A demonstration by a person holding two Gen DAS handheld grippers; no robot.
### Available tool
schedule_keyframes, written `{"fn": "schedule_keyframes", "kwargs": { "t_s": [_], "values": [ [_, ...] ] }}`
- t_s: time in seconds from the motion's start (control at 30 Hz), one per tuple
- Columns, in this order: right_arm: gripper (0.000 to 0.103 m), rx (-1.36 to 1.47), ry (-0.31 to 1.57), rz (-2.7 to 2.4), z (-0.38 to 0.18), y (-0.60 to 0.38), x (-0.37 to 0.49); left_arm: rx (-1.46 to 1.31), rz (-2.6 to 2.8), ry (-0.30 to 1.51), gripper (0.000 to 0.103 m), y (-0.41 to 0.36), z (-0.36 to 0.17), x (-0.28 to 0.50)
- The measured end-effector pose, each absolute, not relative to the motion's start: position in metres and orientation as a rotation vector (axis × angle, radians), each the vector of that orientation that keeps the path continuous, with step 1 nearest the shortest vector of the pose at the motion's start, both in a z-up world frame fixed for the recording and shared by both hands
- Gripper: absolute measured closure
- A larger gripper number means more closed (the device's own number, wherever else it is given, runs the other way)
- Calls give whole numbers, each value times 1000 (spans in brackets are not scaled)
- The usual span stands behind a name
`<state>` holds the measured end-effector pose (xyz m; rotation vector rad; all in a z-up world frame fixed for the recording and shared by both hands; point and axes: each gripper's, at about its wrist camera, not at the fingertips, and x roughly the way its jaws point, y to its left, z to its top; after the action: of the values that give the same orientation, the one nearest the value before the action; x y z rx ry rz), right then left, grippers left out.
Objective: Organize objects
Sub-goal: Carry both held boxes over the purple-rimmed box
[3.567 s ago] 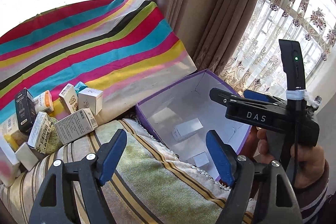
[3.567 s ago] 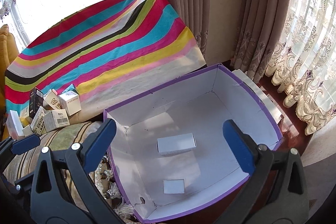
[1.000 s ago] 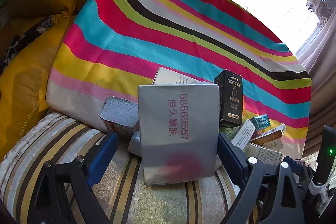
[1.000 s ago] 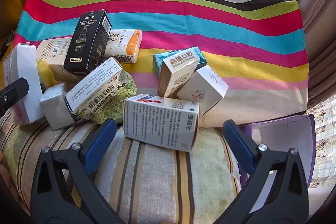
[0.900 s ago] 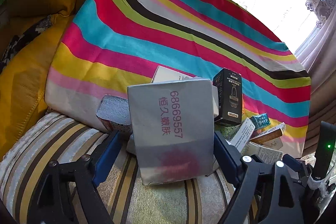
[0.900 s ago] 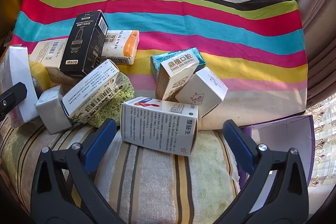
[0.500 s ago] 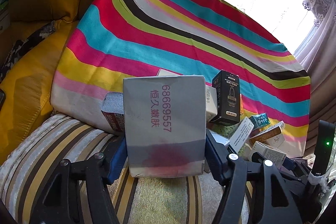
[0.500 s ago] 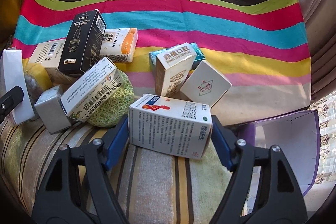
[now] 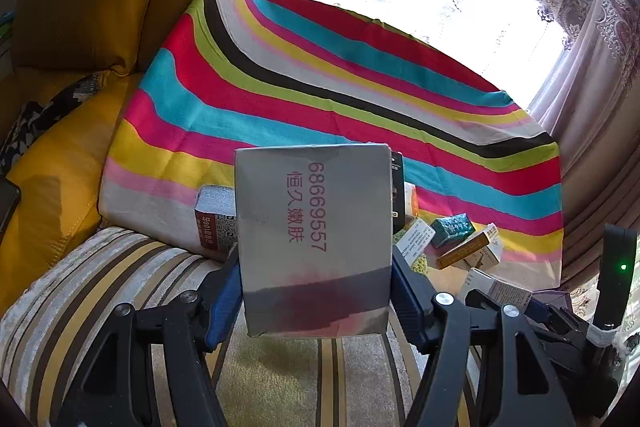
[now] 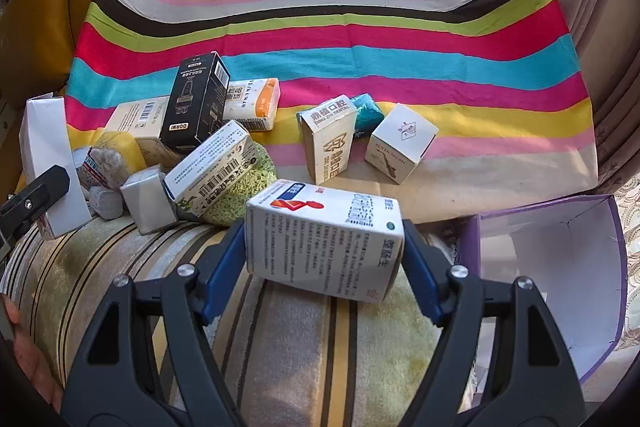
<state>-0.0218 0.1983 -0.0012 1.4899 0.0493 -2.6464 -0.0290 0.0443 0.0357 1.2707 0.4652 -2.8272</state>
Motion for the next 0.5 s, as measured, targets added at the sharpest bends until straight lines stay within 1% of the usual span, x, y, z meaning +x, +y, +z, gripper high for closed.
{"fn": "schedule_keyframes", "kwargs": {
  "t_s": [0.5],
  "values": [
    [27, 1415, -65, -2691, 19, 237, 16, 1379, -3071, 404, 36, 104, 47, -11]
  ]
}}
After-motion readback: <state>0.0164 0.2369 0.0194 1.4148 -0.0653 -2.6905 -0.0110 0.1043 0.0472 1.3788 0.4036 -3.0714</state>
